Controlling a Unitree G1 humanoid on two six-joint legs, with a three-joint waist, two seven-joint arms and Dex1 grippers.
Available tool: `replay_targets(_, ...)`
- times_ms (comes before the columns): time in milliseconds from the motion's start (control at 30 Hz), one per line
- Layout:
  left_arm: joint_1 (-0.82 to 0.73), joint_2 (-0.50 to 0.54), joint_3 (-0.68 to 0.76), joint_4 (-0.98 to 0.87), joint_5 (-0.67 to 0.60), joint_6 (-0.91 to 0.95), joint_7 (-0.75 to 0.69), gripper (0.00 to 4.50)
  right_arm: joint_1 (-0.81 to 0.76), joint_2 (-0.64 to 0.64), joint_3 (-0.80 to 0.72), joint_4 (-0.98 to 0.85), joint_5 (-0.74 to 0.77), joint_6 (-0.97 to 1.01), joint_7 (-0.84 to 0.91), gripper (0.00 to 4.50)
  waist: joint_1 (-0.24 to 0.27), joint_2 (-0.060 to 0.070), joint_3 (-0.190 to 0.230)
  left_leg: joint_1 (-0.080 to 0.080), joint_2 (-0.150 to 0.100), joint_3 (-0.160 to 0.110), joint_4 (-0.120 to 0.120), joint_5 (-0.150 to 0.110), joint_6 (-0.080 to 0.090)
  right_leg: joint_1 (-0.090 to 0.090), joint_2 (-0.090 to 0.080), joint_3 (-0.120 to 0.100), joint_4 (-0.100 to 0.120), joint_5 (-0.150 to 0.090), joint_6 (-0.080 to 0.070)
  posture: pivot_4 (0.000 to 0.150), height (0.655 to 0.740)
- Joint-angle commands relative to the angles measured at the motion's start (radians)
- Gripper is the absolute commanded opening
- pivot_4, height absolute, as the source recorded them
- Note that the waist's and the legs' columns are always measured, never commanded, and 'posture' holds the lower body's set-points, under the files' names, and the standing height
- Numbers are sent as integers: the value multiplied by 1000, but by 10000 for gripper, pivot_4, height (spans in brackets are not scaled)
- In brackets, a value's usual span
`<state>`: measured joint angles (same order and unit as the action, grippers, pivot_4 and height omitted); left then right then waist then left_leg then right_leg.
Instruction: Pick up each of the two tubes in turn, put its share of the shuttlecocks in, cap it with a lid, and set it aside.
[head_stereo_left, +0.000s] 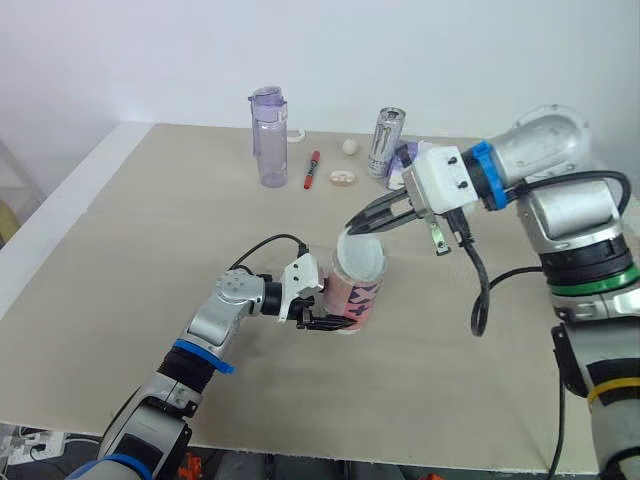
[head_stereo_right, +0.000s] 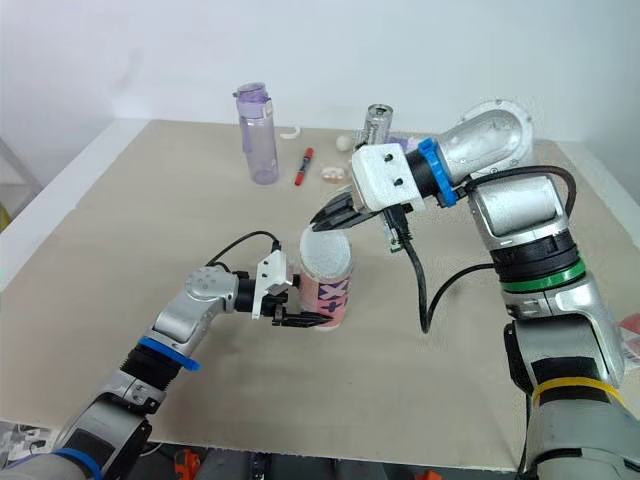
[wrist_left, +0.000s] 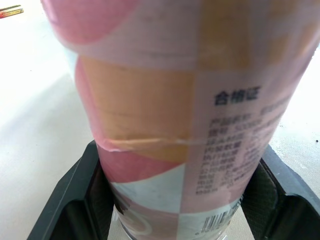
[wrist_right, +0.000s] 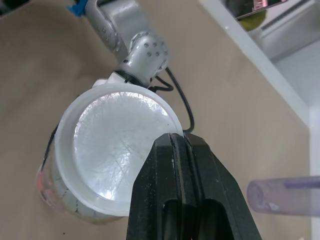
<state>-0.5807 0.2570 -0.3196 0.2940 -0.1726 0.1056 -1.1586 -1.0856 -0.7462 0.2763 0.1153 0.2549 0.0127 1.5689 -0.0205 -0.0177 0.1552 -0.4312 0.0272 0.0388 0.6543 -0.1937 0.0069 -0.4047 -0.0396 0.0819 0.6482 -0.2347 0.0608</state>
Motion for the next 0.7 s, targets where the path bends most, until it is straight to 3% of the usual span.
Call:
replay_targets(33,31,23,-22,21,36,24,12,31173,-33,-5,25,54,-30,-96,45,862,0,0,0,0,0,0,0,0,0,0,0,0,0,0,0,1500,7400)
replay_targets(400,34,28,-17,19,34,33,19,31173,-121,-34,22,85,19,-109,45,862,-2,0,0,0,1,0,-1,0,0,-1,1,1,0,0,-1,1500,7400)
replay_targets(700,30,26,-17,25,33,34,21,31173,-87,-77,69,38,48,-75,45,862,-2,0,0,0,1,0,-1,0,0,-1,-1,1,0,-1,-1,1500,7400)
